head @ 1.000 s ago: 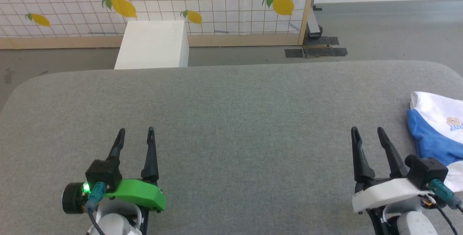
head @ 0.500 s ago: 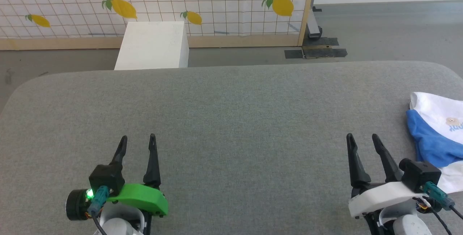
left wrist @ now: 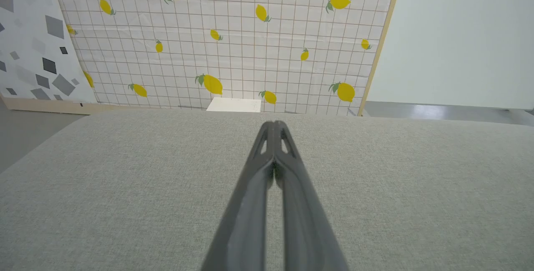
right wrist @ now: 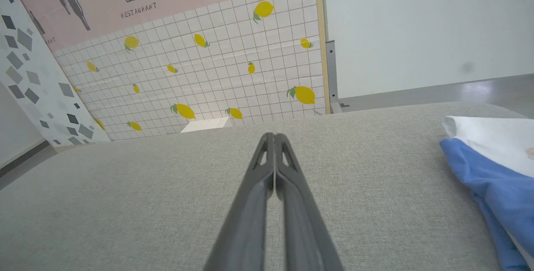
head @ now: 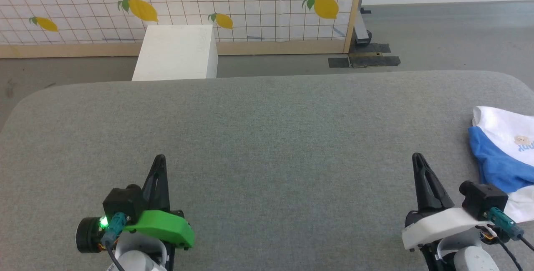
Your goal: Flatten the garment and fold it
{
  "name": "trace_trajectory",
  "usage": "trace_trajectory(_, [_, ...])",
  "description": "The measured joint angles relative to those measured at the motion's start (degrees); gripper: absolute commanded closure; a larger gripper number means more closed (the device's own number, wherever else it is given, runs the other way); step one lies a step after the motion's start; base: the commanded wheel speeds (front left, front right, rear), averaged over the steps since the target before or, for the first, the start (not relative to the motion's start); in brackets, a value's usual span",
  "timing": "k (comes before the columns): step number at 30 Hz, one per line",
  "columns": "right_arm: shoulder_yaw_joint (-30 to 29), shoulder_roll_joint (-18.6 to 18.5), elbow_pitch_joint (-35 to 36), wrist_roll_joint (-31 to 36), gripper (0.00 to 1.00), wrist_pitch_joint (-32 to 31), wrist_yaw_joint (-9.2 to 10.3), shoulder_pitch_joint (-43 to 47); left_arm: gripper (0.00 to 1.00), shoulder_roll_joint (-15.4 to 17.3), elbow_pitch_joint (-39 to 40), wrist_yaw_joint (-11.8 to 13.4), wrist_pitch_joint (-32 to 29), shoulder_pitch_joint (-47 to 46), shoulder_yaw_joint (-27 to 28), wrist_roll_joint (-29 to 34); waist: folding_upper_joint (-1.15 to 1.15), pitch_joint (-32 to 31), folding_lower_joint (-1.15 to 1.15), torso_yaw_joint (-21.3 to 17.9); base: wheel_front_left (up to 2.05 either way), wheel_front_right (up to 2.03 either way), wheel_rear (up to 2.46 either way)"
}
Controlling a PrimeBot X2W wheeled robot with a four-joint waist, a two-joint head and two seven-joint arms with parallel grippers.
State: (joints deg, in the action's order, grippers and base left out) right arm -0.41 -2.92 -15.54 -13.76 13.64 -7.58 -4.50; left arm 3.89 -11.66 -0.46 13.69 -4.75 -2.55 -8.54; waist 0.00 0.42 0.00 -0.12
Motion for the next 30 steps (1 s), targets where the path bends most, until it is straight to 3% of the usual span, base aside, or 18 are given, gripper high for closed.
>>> trace_trajectory(30, [0.1, 0.0, 4.2, 3.7, 1.0, -3.7, 0.0, 0.8, 1.0, -0.1, 3.1, 0.0, -3.6, 0.7, 0.6, 2.5, 0.0, -0.1, 0.0, 0.0, 0.0, 0.0, 0.0])
